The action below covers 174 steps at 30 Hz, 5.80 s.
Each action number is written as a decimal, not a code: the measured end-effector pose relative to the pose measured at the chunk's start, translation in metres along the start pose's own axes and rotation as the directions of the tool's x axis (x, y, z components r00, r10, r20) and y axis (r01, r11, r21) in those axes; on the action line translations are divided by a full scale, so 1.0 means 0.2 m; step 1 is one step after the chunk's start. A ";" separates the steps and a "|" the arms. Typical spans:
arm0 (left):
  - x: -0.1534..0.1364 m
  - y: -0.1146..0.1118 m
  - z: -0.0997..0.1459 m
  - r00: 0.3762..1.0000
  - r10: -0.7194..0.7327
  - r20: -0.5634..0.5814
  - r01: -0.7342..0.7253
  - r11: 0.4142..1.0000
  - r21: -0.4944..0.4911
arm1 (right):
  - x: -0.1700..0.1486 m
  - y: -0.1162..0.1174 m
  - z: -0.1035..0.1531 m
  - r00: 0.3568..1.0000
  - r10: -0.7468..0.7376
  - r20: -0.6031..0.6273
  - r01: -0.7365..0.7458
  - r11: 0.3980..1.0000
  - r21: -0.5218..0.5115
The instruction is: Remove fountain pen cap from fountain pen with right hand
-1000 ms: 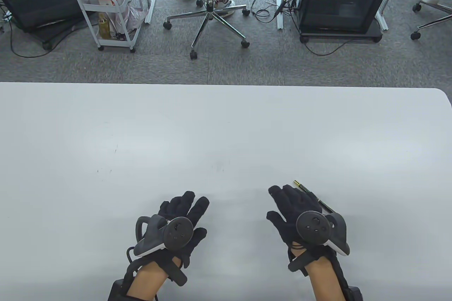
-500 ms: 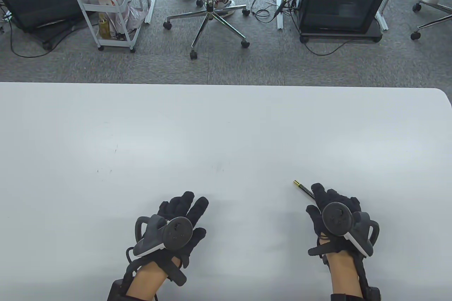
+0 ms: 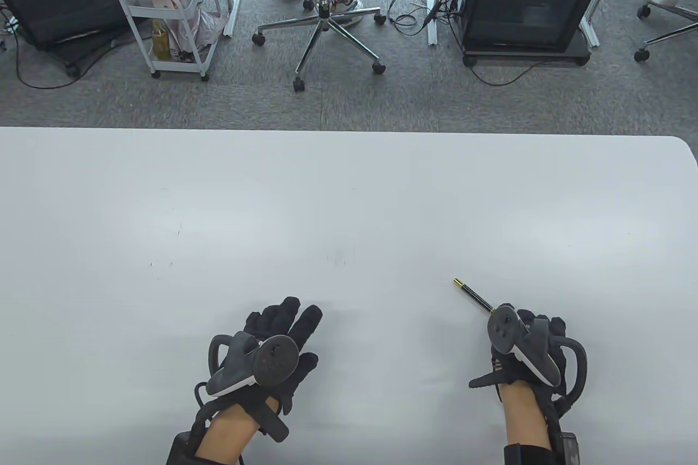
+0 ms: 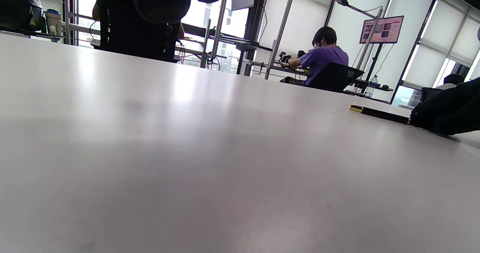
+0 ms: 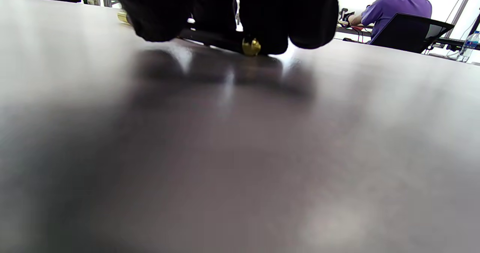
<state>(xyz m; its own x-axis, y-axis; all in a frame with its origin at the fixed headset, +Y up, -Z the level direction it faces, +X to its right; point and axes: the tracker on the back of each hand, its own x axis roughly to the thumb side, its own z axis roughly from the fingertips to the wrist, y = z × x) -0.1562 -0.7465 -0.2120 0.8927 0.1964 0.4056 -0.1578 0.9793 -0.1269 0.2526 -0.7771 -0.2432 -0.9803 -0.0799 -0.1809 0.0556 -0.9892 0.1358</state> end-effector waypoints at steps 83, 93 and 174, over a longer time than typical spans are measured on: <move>0.28 0.02 -0.05 0.982 -0.098 0.161 0.082 0.991 0.105 | 0.75 -0.25 0.45 0.554 -0.189 0.810 0.433 0.897 -0.087; 0.13 0.03 -0.07 0.999 -0.050 0.015 0.049 0.995 0.084 | 0.68 -0.23 0.35 0.730 -0.170 0.662 0.378 0.907 -0.185; 0.47 -0.21 -0.41 0.829 -0.553 0.077 0.559 0.822 -0.112 | 0.31 -0.16 0.19 0.744 -0.502 0.440 0.518 0.850 0.093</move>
<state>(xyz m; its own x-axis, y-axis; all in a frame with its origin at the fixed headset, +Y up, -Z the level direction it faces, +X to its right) -0.0315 -0.7738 -0.2421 0.7953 -0.3753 0.4762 0.4164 0.9089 0.0208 0.1823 -0.7452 -0.2228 -0.8411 0.4913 0.2261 -0.4785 -0.8709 0.1123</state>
